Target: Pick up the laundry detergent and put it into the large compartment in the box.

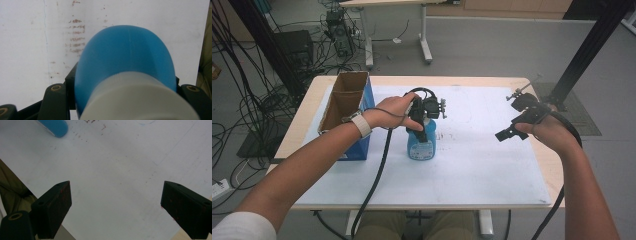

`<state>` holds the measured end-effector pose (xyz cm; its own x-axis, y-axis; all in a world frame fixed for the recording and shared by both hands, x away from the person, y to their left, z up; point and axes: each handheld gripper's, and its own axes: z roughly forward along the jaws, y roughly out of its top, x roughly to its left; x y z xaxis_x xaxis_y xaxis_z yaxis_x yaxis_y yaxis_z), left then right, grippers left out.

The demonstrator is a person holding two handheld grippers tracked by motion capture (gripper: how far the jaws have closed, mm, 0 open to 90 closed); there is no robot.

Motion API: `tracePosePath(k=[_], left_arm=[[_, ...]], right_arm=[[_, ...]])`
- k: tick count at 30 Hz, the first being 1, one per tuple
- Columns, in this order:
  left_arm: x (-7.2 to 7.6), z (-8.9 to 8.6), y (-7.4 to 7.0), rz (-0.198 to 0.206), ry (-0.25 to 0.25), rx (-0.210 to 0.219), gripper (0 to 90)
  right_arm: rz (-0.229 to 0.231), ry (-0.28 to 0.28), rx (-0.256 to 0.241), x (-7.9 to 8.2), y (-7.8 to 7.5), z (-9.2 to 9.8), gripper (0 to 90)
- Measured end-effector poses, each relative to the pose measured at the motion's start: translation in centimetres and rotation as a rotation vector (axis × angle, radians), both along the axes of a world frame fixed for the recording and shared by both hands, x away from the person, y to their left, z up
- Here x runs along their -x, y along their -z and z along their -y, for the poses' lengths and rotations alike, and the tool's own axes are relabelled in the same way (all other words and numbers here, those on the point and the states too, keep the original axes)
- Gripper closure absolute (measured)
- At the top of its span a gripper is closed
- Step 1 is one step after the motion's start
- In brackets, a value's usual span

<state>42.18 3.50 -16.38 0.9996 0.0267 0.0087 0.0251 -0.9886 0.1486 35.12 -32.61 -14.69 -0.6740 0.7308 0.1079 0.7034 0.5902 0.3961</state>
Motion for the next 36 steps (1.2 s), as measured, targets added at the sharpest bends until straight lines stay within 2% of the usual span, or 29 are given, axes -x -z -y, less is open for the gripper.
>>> tracePosePath(k=[23, 36], left_arm=[[0.21, 0.11, -0.03, 0.009, 0.001, -0.003, 39.3], [-0.01, 0.33, -0.07, -0.004, -0.012, -0.011, 39.6]], right_arm=[[0.001, -0.001, -0.001, 0.16, 0.06, 0.12, 9.7], [0.004, 0.007, -0.006, 0.54, 0.04, 0.44, 9.7]])
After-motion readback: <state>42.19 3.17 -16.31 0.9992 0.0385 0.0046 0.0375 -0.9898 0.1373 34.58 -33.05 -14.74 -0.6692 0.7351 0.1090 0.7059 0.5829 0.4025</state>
